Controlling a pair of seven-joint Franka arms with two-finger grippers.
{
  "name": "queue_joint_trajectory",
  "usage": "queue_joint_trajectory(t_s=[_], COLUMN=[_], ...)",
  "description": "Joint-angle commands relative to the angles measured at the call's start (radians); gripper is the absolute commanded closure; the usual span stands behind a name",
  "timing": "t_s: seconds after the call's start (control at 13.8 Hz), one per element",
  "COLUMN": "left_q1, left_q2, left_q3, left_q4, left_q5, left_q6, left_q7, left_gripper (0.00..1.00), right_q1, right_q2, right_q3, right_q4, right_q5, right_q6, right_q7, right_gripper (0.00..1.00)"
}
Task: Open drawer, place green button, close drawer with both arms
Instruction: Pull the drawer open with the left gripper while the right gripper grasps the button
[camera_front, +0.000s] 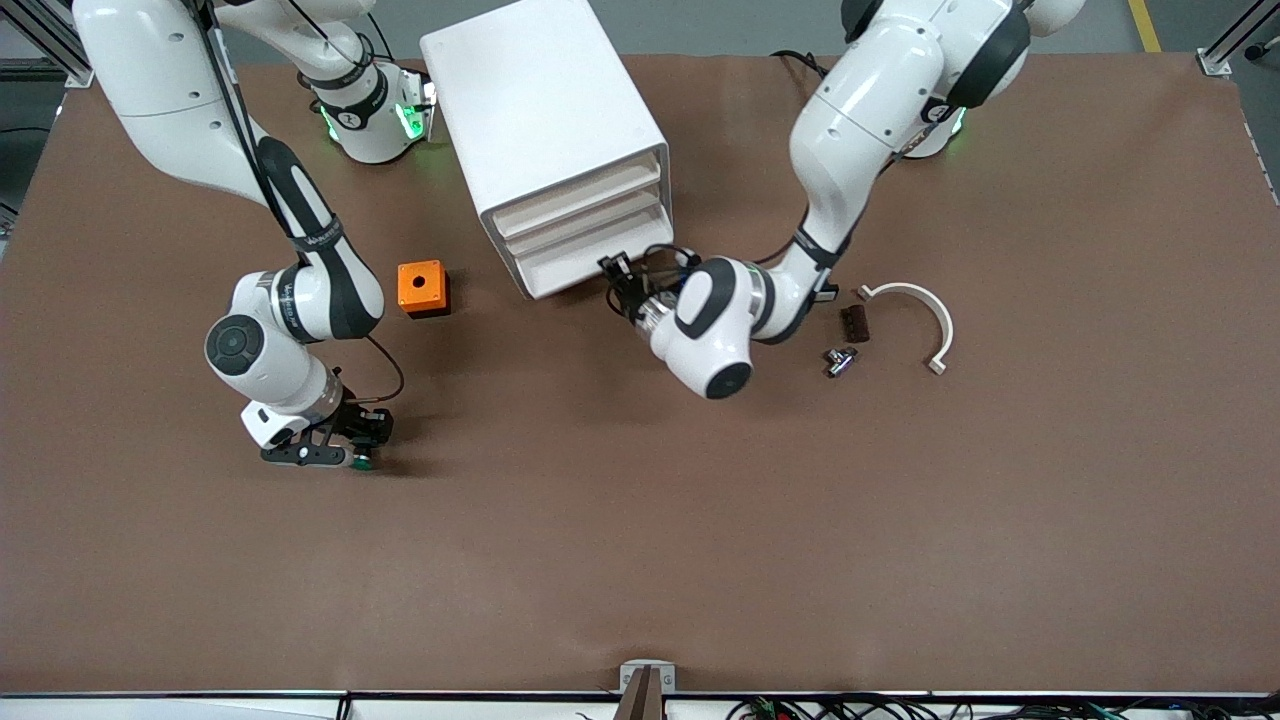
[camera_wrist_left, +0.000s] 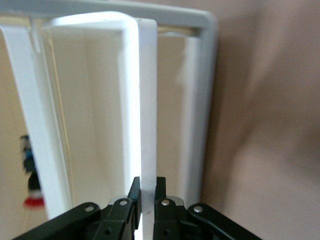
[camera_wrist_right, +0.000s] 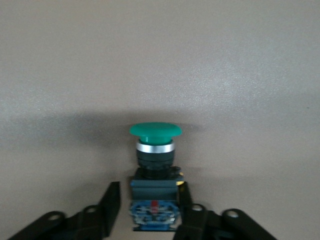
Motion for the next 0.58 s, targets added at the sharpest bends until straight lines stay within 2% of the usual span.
queue_joint_trajectory(t_s=[0.0,0.22,0.29,0.36,0.51], left_q1=[0.092,0.154,0.158,0.161,0.174], left_q2=[0.008,0.01,0.013,0.013,0.002], left_q3=[-0.003,-0.003,-0.003,-0.003,-0.003], left_q4=[0.046,0.057,0.061,0.061,0.061], left_q5=[-0.012,-0.025,-0.036,-0.042,-0.042], left_q6=[-0.006,-0.002,0.003,0.008,0.008], left_q7=[0.081,0.191,0.2,0.203,0.2], left_gripper=[1.0,1.0,1.0,0.85,0.46], right_q1=[0.013,0.01,0.013,0.019,0.051], right_q2=[-0.001,-0.024,-0.065,-0.098,-0.182], right_q3=[-0.005,-0.005,-0.005,-0.003,-0.002], right_q4=[-0.011,-0.008,-0.001,0.006,0.032], right_q5=[0.013,0.013,0.013,0.011,0.011], right_q6=[0.012,-0.01,-0.057,-0.12,-0.277], right_q7=[0.015,0.04,0.085,0.131,0.249], right_gripper=[1.0,1.0,1.0,1.0,1.0])
